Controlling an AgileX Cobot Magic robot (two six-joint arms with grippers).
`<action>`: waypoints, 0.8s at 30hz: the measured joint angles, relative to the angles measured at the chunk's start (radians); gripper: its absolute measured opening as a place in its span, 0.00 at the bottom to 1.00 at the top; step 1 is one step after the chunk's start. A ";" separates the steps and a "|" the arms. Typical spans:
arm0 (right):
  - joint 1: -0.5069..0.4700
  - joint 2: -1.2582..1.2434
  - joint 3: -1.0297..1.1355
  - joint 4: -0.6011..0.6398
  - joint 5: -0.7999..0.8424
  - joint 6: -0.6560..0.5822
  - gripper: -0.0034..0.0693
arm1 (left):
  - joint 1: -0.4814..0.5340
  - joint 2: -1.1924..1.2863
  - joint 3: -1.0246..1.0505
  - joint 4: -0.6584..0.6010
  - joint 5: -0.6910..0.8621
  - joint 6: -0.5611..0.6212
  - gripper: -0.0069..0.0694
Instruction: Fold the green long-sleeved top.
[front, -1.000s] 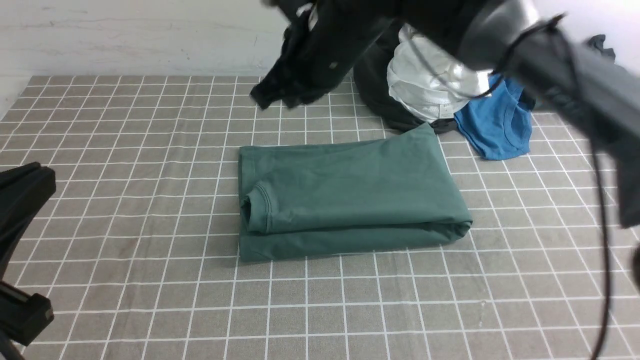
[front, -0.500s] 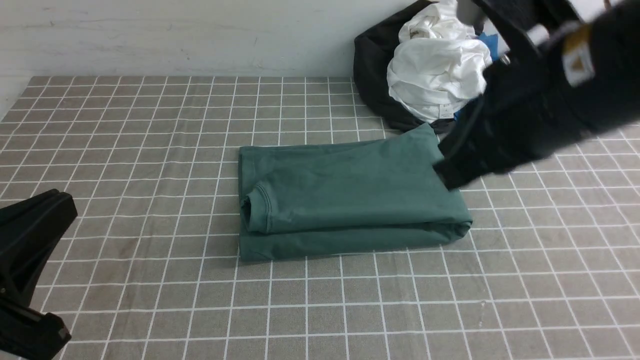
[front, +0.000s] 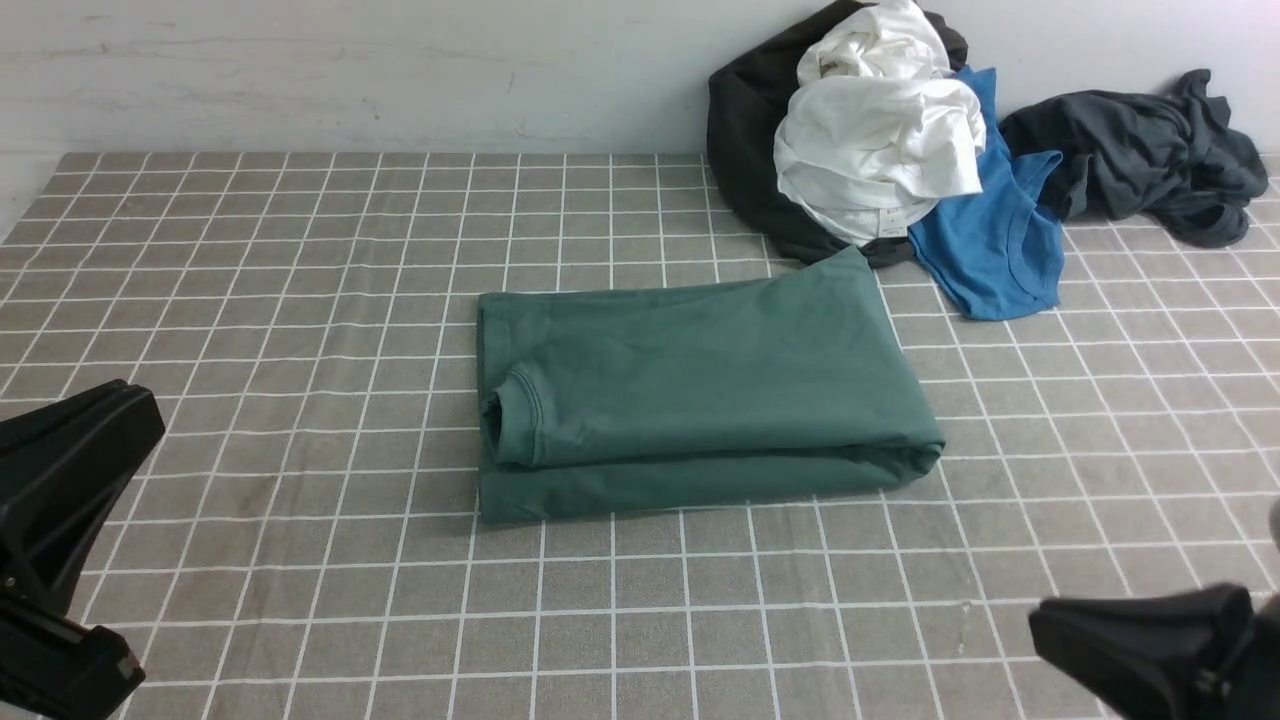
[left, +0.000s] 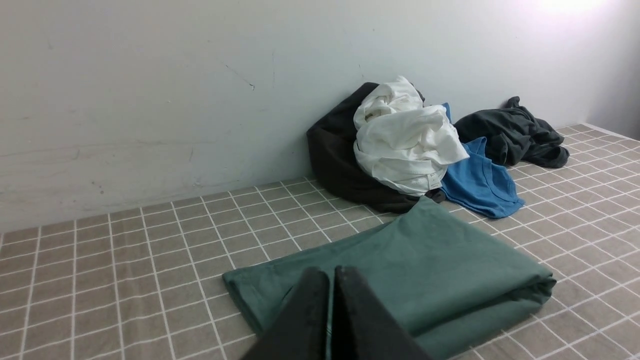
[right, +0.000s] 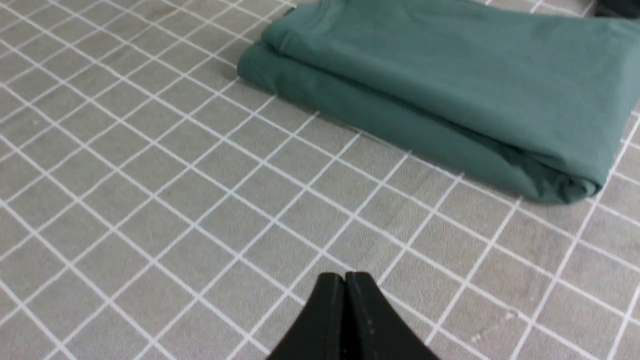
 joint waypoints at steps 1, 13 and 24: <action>0.000 -0.025 0.017 -0.003 0.000 0.001 0.03 | 0.000 0.000 0.000 0.000 0.000 0.000 0.09; -0.149 -0.373 0.292 -0.134 -0.329 0.038 0.03 | 0.000 0.000 0.000 -0.002 0.001 0.000 0.09; -0.599 -0.668 0.459 0.031 -0.236 0.082 0.03 | 0.000 0.000 0.000 -0.002 0.001 0.000 0.09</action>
